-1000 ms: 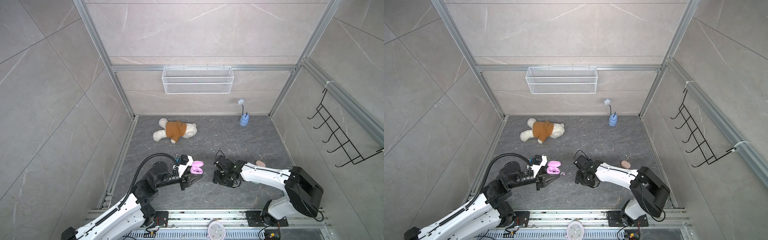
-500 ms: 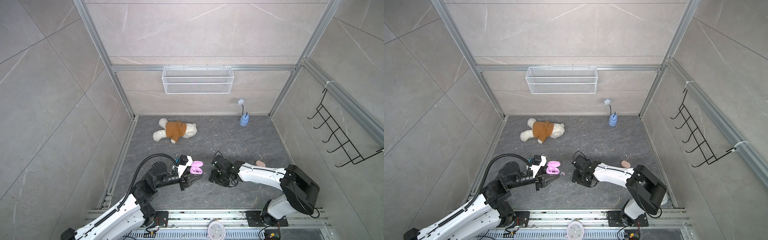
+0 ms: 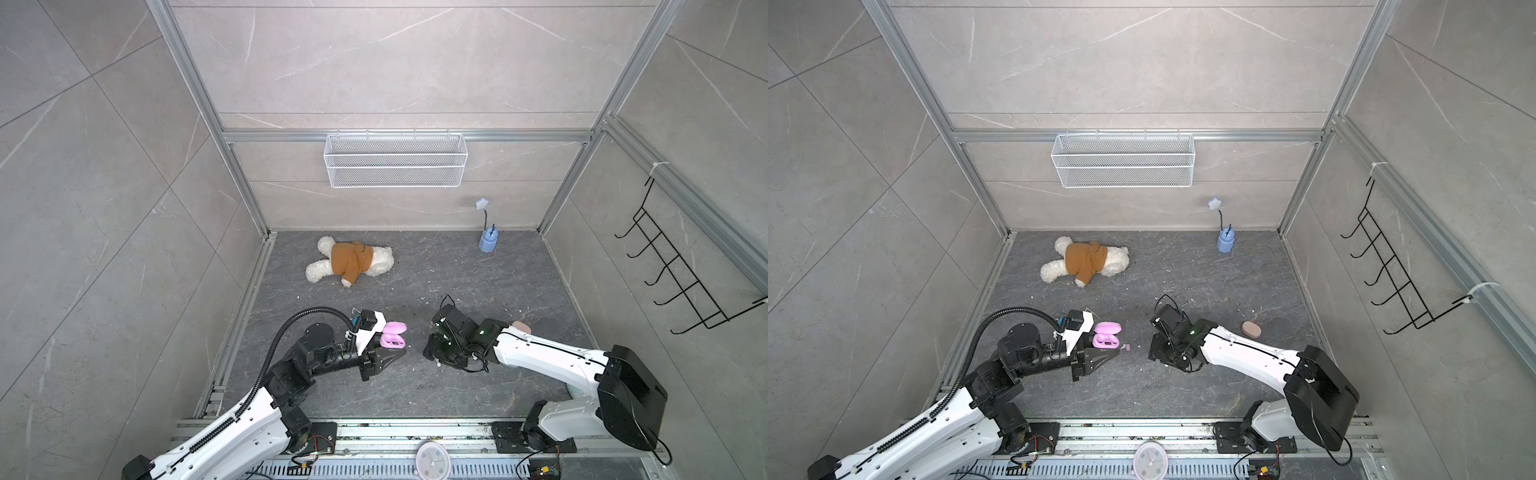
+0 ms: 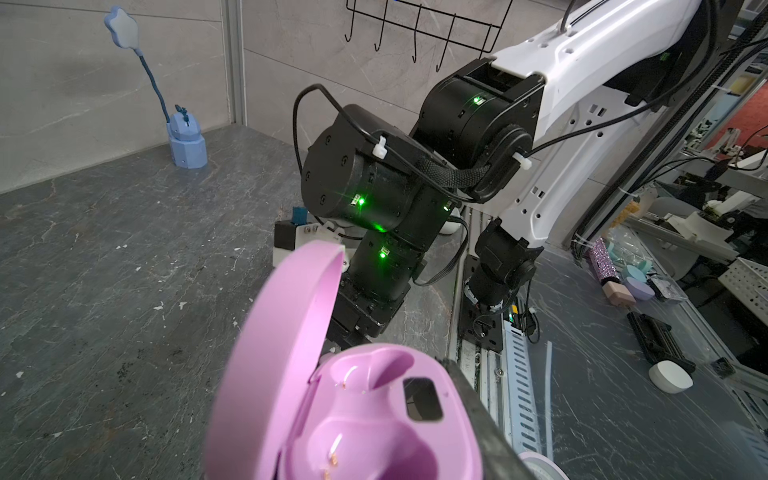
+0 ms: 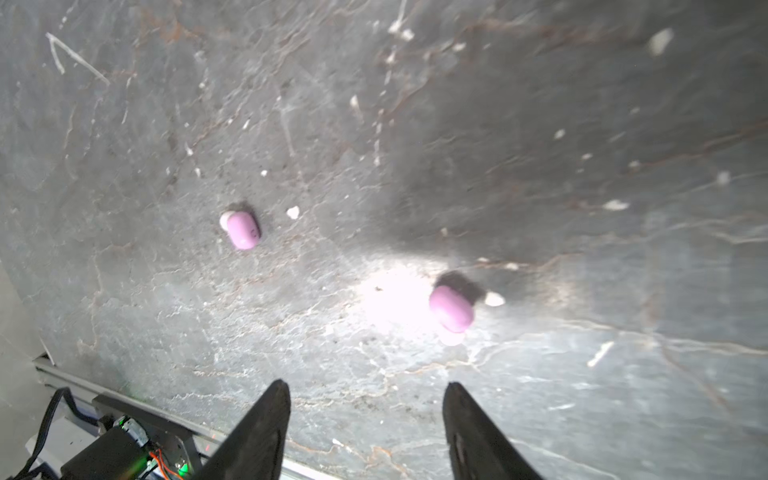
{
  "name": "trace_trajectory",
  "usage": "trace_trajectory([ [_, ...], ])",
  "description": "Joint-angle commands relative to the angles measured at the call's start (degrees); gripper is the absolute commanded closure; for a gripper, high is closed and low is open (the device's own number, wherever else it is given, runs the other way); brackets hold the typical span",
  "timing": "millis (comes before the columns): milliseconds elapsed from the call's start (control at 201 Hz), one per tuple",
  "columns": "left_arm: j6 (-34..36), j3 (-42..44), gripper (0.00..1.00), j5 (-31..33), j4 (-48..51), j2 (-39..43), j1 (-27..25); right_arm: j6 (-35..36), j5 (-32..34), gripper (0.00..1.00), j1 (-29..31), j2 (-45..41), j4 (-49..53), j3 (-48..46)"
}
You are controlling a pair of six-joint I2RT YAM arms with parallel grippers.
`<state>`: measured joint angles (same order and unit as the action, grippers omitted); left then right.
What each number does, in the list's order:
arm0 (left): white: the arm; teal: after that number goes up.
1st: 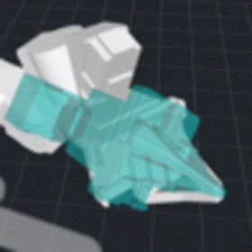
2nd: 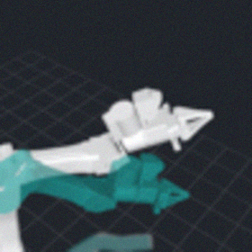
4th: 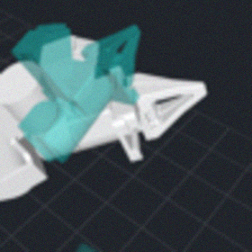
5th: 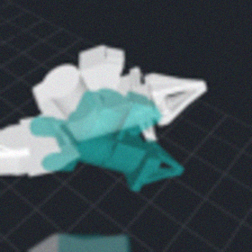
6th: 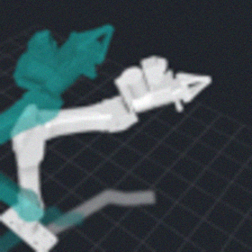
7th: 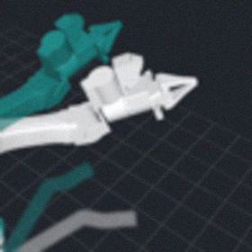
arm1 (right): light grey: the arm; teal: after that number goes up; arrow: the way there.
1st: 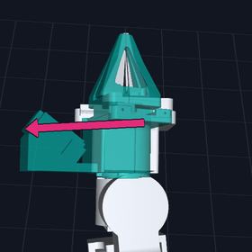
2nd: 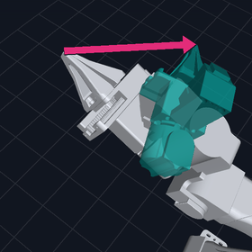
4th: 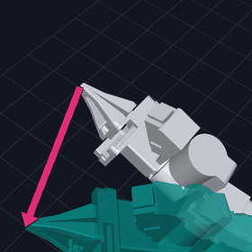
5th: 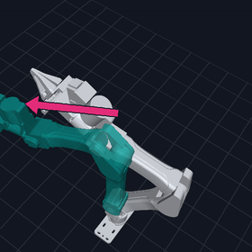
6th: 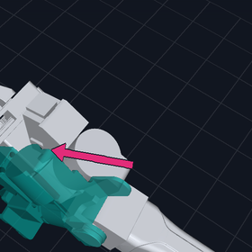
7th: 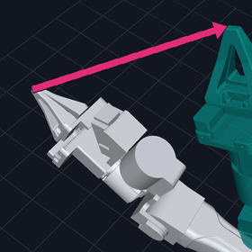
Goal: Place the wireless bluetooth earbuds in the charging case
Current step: 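Move the open right gripper down over the pink earbud nearer the robot, then lower the right gripper and close it on the pink earbud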
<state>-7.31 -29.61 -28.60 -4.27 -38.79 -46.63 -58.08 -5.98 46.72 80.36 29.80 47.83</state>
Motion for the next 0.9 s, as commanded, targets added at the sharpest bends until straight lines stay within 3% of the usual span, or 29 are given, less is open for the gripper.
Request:
trace_trajectory([
  [0,0.46,-1.43,0.69,-0.07,-2.26,-0.15,-0.13,3.94,0.81,0.37,-1.91,1.21,1.74,-1.02],
  [528,0.49,-1.69,0.69,0.54,-0.63,0.99,-0.19,7.04,-5.08,0.27,-3.76,7.76,-10.28,-5.03],
  [891,0.63,-1.65,0.69,0.48,-0.43,1.39,-0.14,6.58,-7.21,0.26,-3.71,7.15,-10.77,-4.59],
])
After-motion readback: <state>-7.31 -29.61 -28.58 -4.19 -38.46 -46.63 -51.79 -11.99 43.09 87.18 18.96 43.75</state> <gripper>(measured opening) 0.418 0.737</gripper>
